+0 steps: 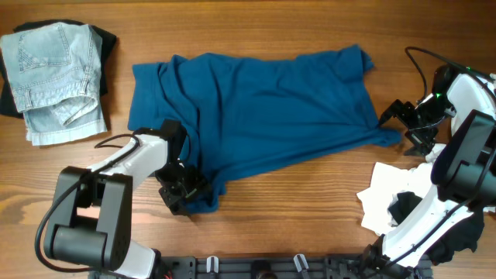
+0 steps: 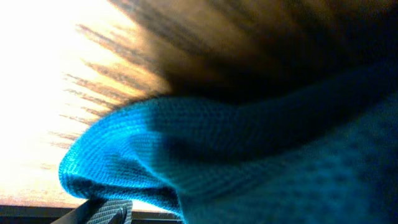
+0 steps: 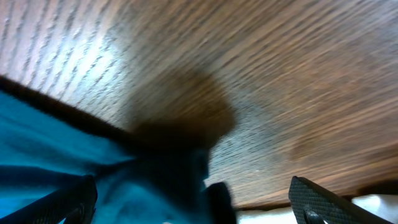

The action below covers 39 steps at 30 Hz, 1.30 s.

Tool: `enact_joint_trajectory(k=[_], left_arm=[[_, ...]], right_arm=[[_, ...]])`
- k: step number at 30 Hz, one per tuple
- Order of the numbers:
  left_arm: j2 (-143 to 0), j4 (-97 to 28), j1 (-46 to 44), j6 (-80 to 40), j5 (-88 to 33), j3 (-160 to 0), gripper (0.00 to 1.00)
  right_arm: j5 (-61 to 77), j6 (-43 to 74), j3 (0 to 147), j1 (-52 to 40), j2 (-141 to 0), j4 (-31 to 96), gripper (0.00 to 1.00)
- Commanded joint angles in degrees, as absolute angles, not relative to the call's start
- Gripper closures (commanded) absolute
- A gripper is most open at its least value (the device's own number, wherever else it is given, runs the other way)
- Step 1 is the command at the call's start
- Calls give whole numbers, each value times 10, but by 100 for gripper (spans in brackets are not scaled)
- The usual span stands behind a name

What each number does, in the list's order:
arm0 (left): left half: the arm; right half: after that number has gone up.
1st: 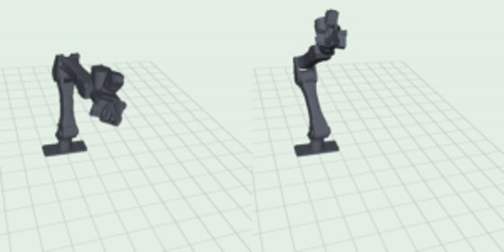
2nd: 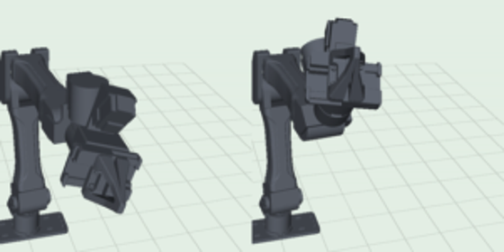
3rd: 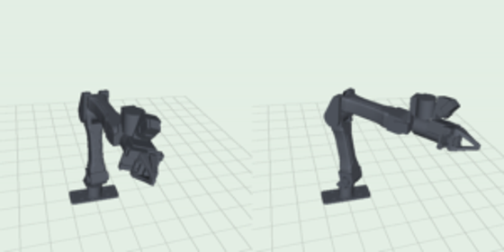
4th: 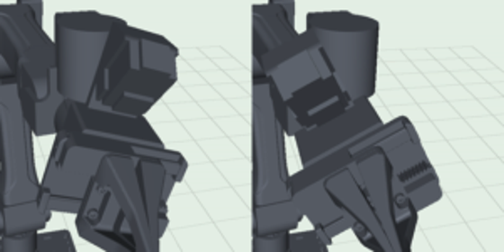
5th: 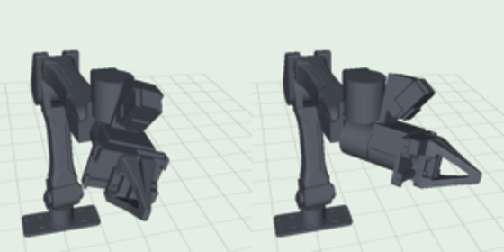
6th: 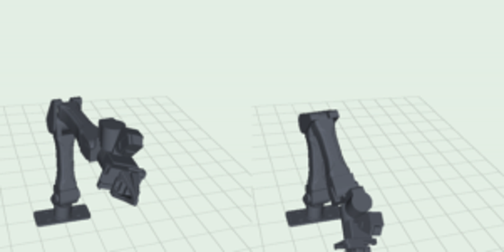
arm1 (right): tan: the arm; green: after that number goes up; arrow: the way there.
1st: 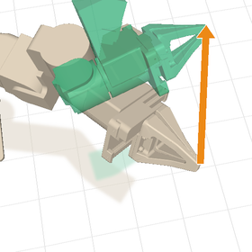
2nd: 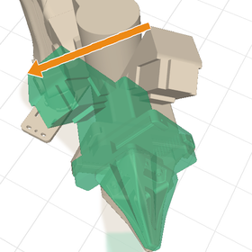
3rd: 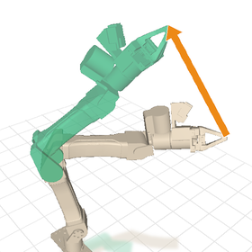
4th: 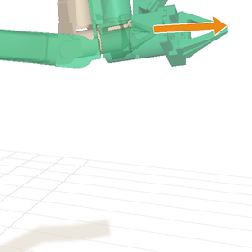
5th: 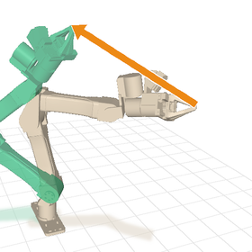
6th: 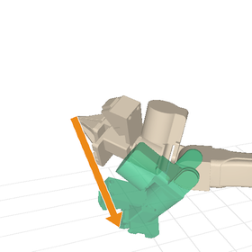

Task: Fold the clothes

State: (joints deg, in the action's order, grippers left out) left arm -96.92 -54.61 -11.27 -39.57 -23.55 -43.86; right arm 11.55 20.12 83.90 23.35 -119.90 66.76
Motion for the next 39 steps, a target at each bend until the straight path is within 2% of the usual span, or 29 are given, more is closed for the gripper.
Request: enact_joint_trajectory(k=[1, 2, 3, 4, 7, 9, 10, 14, 16, 17, 18, 20, 21, 23, 24, 26, 27, 30, 31, 32, 33, 35, 36, 37, 38, 39], left_arm=[[-927, -534, -115, -399, -237, -443, 29], [-919, -534, -115, -399, -239, -445, 27], [-901, -536, -115, -401, -240, -449, 20], [-881, -536, -115, -406, -240, -454, 20], [-801, -545, -115, -412, -239, -459, 45], [-756, -569, -115, -412, -235, -459, 53], [-733, -581, -115, -412, -229, -459, 65], [-652, -573, -115, -412, -197, -459, 60], [-631, -551, -115, -408, -158, -459, 68], [-627, -531, -115, -407, -140, -459, 77], [-627, -506, -115, -408, -122, -459, 79], [-636, -431, -115, -406, -84, -459, 95], [-646, -384, -115, -396, -73, -459, 96], [-679, -285, -115, -364, -63, -459, 91], [-703, -238, -115, -356, -63, -459, 87], [-751, -178, -112, -347, -61, -459, 85], [-782, -145, -109, -347, -64, -459, 85], [-873, -82, -98, -347, -78, -472, 87], [-888, -75, -93, -347, -89, -481, 79], [-900, -70, -89, -347, -96, -492, 50], [-907, -68, -85, -347, -100, -504, 46], [-912, -65, -79, -340, -100, -524, 57], [-912, -59, -75, -328, -98, -537, 70], [-912, -50, -70, -312, -91, -554, 71], [-913, -46, -67, -302, -84, -567, 67], [-917, -47, -65, -291, -65, -587, 68]], right_arm=[[145, 182, 851, 227, -1191, 668, 0], [145, 181, 854, 223, -1188, 667, 0], [145, 181, 857, 217, -1182, 667, 0], [145, 180, 862, 208, -1173, 664, 0], [145, 182, 870, 189, -1133, 655, 0], [145, 182, 870, 178, -1107, 654, 0], [145, 182, 870, 173, -1093, 654, 0], [144, 154, 870, 147, -1029, 641, 0], [145, 124, 870, 136, -990, 612, 1], [145, 121, 870, 133, -974, 592, 0], [145, 119, 870, 130, -963, 573, 0], [163, 118, 870, 127, -948, 536, 0], [194, 103, 870, 127, -946, 524, 6], [230, 86, 870, 127, -946, 519, 10], [228, 82, 870, 127, -947, 519, 5], [226, 58, 870, 127, -947, 521, 9], [229, 37, 870, 127, -947, 521, 22], [232, -20, 871, 116, -944, 508, 48], [232, -22, 871, 112, -942, 501, 50], [233, -21, 871, 109, -938, 492, 54], [235, -20, 871, 104, -934, 482, 56], [246, -20, 871, 96, -923, 456, 55], [246, -19, 871, 90, -913, 440, 46], [245, -20, 871, 83, -902, 423, 23], [245, -20, 871, 75, -890, 411, 17], [245, -33, 871, 58, -870, 407, 19]])
